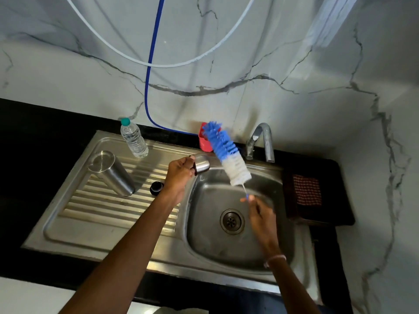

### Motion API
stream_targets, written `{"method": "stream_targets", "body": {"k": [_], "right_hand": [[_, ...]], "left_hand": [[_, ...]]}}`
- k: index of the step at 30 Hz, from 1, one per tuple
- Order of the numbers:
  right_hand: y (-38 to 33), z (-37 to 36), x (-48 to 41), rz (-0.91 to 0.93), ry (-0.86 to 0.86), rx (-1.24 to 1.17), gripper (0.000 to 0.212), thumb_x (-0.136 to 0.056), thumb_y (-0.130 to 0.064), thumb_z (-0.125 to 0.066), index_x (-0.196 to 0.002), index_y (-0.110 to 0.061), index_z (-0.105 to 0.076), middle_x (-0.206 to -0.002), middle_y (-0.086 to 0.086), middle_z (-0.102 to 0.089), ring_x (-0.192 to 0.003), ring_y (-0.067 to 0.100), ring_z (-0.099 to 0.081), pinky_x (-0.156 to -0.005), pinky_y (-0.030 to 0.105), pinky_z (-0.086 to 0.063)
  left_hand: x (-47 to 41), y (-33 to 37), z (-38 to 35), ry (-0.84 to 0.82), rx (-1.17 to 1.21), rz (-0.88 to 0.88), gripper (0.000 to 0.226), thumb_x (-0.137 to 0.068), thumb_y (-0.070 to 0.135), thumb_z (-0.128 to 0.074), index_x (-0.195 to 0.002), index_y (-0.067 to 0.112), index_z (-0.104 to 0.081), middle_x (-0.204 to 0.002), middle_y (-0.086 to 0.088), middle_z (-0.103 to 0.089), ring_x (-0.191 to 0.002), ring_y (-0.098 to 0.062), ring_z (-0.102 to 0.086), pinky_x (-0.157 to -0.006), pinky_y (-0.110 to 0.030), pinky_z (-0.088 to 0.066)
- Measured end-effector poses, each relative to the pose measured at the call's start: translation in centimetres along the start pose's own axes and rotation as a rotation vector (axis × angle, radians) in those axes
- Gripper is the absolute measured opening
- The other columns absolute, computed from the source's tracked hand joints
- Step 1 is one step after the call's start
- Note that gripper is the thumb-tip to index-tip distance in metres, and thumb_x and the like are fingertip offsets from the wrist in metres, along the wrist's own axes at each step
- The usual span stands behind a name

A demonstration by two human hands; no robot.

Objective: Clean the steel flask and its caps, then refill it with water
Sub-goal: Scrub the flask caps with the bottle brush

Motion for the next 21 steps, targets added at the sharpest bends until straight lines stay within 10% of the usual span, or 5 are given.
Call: {"method": "stream_targets", "body": {"k": [7, 13, 18, 21], "right_hand": [[5.3, 0.3, 5.0, 0.008, 0.021, 0.106, 0.059, -0.089, -0.078, -0.027, -0.073, -0.029, -0.054, -0.054, -0.017, -0.051, -0.051, 0.005, -0.046, -0.058, 0.034, -0.040], [3.7, 0.0, 1.7, 0.117, 0.093, 0.121, 0.043, -0.102, -0.061, -0.035, -0.082, -0.028, -0.054, -0.057, -0.014, -0.045, -0.056, 0.007, -0.043, -0.056, 0.037, -0.043], [6.8, 0.6, 4.8, 0.058, 0.049, 0.183, 0.053, -0.094, -0.075, -0.024, -0.095, -0.032, -0.055, -0.060, -0.016, -0.038, -0.061, 0.008, -0.038, -0.060, 0.038, -0.046], [6.3, 0.7, 3.9, 0.080, 0.068, 0.159, 0.053, -0.095, -0.074, -0.024, -0.092, -0.031, -0.054, -0.057, -0.013, -0.041, -0.059, 0.009, -0.041, -0.060, 0.037, -0.046]], "left_hand": [[2.0, -0.9, -4.0, -0.045, 0.136, 0.027, 0.020, -0.102, 0.008, -0.059, -0.095, 0.012, -0.078, -0.089, -0.003, -0.079, -0.081, -0.015, -0.073, -0.069, -0.022, -0.054], [4.0, -2.5, -7.5, -0.120, -0.016, -0.084, 0.033, -0.103, 0.007, -0.057, -0.075, 0.013, -0.072, -0.060, 0.005, -0.038, -0.059, -0.010, -0.026, -0.057, -0.026, -0.024], [2.2, -2.4, -5.9, -0.006, 0.137, -0.034, 0.027, -0.101, 0.013, -0.062, -0.082, 0.018, -0.080, -0.093, -0.012, -0.056, -0.091, -0.026, -0.046, -0.082, -0.041, -0.037], [3.4, -3.5, -6.6, -0.041, 0.054, -0.045, 0.022, -0.102, 0.012, -0.060, -0.087, 0.008, -0.076, -0.073, -0.006, -0.050, -0.067, -0.018, -0.041, -0.067, -0.028, -0.035]]}}
Point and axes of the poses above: each hand's wrist, its own x-axis away from the middle knuckle, its own z-axis out of the back of the hand, y = z × x, the point moved 8 cm from there along -x, towards the middle knuckle
